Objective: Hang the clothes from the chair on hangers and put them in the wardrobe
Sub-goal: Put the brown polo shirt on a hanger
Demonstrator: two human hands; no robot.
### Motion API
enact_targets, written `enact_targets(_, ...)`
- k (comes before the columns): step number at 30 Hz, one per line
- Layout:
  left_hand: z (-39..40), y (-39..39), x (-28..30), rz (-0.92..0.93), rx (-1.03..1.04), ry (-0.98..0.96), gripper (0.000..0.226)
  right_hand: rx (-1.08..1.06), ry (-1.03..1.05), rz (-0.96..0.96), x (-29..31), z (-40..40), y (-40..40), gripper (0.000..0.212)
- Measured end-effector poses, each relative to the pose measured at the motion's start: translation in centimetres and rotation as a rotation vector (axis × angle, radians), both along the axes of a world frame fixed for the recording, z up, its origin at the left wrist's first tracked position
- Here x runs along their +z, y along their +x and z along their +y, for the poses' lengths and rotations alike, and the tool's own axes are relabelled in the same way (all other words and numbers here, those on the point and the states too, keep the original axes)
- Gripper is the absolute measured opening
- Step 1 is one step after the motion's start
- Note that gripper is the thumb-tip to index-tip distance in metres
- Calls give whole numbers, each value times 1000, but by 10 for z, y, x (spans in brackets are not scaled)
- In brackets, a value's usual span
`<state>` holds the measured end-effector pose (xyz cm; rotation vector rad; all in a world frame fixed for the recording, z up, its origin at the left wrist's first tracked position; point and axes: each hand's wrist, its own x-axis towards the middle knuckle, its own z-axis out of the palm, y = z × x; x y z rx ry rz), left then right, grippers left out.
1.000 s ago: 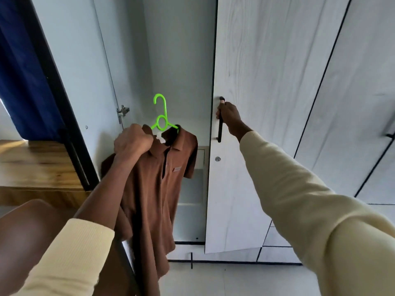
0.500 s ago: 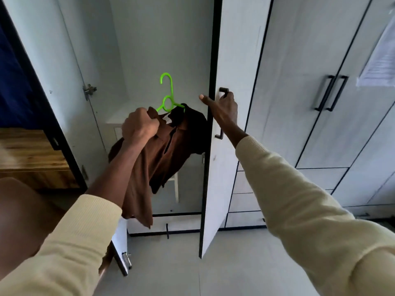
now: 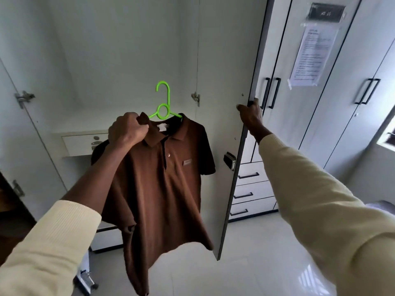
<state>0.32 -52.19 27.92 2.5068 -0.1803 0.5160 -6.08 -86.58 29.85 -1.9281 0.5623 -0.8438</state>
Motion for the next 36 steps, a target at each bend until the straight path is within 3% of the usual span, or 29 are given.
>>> enact_targets(5, 0, 21, 7, -25, -103, 26, 24, -112, -31, -9, -9, 0, 9, 50)
enact_targets(8, 2, 39, 16, -50, -193, 26, 18, -344, -458, -87, -21, 36, 14, 68)
enact_targets(11, 8, 70, 34, -73, -296, -34, 20, -98, -777, -205, -17, 69, 36, 52)
enact_targets(13, 16, 96, 49, -87, -354, -109, 22, 166, -738, -50, 0, 77, 61, 36)
enact_targets(16, 30, 142, 81, -109, -448, -216, 21, 391, -691, 199, 36, 74, 104, 36)
enact_targets(19, 44, 193, 116, -98, -558, -307, 21, 380, -727, 96, 79, 66, 146, 39)
enact_targets(21, 51, 230, 146, -111, -608, -364, 20, 373, -765, 90, 109, 66, 175, 25)
enact_targets(24, 59, 285, 201, -171, -635, -403, 20, 386, -802, 90, 155, 81, 214, 33)
enact_targets(27, 62, 339, 257, -238, -651, -429, 17, 288, -929, -51, 204, 95, 255, 33)
enact_targets(31, 48, 401, 320, -402, -622, -444, 18, -48, -1119, -252, 270, 108, 304, 34)
enact_targets(36, 23, 457, 371, -564, -342, -264, 64, -286, -1187, -288, 353, 117, 350, 32)
